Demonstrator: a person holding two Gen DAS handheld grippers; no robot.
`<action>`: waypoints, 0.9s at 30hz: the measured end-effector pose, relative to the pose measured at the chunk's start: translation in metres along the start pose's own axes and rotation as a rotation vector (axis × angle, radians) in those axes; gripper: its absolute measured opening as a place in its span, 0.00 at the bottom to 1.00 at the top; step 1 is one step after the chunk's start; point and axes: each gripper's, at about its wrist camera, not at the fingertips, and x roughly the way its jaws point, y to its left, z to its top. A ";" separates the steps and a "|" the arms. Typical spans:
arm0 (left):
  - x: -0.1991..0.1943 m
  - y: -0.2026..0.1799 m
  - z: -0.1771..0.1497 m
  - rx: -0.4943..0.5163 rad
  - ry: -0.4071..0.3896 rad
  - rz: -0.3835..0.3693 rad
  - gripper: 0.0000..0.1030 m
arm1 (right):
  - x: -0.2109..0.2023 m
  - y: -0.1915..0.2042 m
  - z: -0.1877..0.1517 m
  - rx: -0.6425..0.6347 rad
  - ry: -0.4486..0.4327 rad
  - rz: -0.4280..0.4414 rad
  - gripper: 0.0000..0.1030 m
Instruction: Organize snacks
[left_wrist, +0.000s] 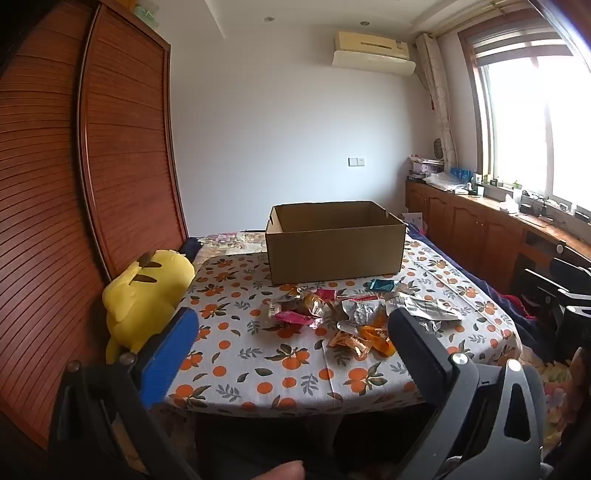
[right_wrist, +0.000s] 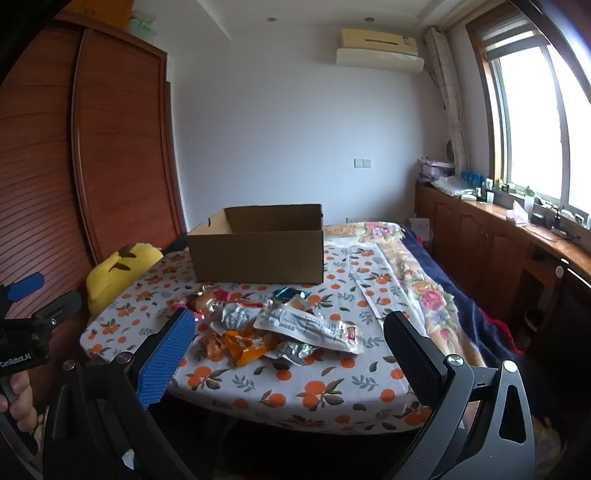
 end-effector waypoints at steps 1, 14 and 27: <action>0.000 0.000 0.000 -0.002 -0.002 0.002 1.00 | 0.000 0.000 0.000 -0.001 -0.002 0.000 1.00; -0.005 0.003 0.002 -0.003 -0.017 0.004 1.00 | 0.001 0.000 -0.001 -0.006 0.009 -0.008 1.00; -0.009 0.003 0.002 -0.008 -0.036 0.007 1.00 | -0.002 -0.002 -0.003 0.001 0.013 -0.007 1.00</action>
